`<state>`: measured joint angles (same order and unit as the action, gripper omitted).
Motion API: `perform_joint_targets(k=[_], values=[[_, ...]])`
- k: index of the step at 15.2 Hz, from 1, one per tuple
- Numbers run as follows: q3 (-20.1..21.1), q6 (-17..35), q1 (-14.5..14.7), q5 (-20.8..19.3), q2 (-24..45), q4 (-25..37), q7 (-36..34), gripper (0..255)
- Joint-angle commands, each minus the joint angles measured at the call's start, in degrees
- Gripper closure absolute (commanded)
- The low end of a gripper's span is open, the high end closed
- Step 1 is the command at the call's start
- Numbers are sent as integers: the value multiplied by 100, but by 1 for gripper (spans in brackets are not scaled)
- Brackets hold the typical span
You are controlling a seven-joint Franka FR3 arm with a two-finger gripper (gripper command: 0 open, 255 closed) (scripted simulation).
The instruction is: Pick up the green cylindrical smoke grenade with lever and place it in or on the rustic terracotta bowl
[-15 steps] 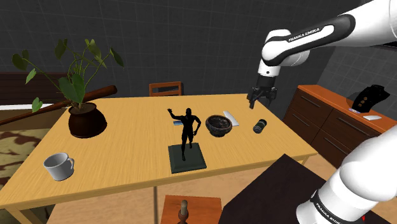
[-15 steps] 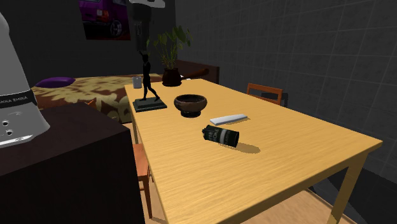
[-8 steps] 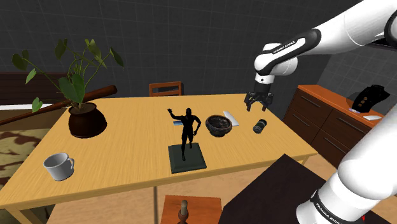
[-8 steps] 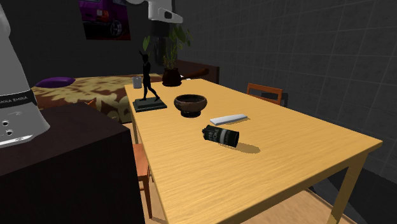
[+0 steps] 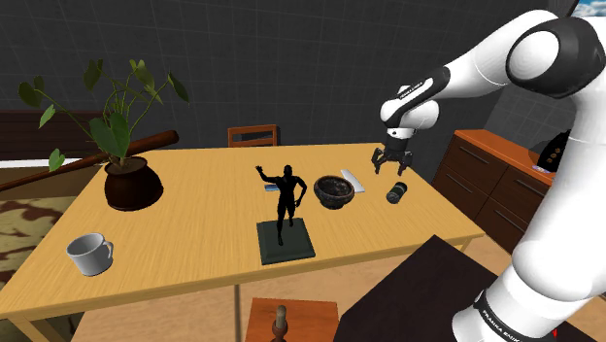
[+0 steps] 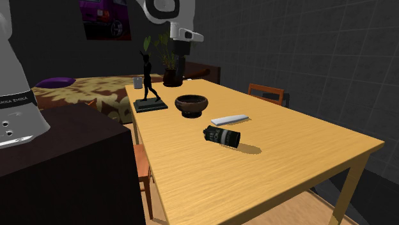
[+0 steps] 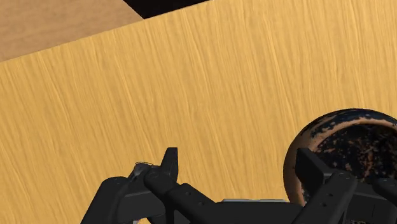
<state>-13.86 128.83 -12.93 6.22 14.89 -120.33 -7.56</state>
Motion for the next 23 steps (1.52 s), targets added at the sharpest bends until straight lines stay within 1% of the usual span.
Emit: perform_joint_targets(k=[1,10,19,23], values=[[-50,116,-109,121,354,239,-29,0],[-155,361,-721,687,2040,1661,-207,0],[-212,260,-1462,1117,3724,3455,-579,0],[-173,379,-1499,1155,3913,3529,-570,0]])
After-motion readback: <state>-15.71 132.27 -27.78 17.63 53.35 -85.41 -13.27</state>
